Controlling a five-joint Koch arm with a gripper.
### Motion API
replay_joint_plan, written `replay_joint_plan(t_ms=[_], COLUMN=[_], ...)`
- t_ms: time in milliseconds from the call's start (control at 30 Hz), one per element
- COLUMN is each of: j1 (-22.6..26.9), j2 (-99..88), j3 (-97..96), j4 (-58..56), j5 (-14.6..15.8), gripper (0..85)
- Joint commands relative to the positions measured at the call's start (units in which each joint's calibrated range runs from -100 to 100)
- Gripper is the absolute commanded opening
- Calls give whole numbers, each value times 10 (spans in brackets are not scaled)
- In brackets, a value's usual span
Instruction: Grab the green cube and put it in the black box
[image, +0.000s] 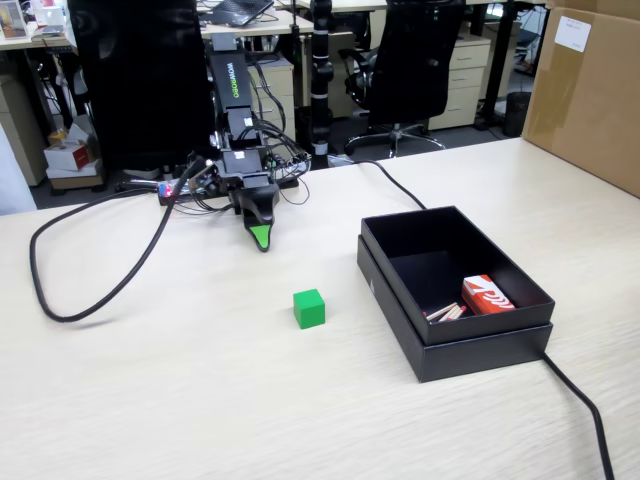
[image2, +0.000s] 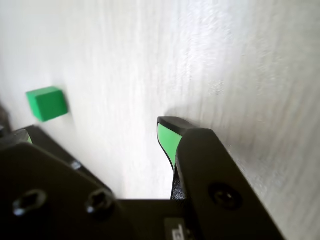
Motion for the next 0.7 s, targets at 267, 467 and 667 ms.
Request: replay_joint_plan(t_ms=[267,467,667], j1=[16,33,39], j2=[106,347,649], j3=[373,635,863], j4=[-274,-410,-536], j5=[42,47,47], gripper=[472,475,473])
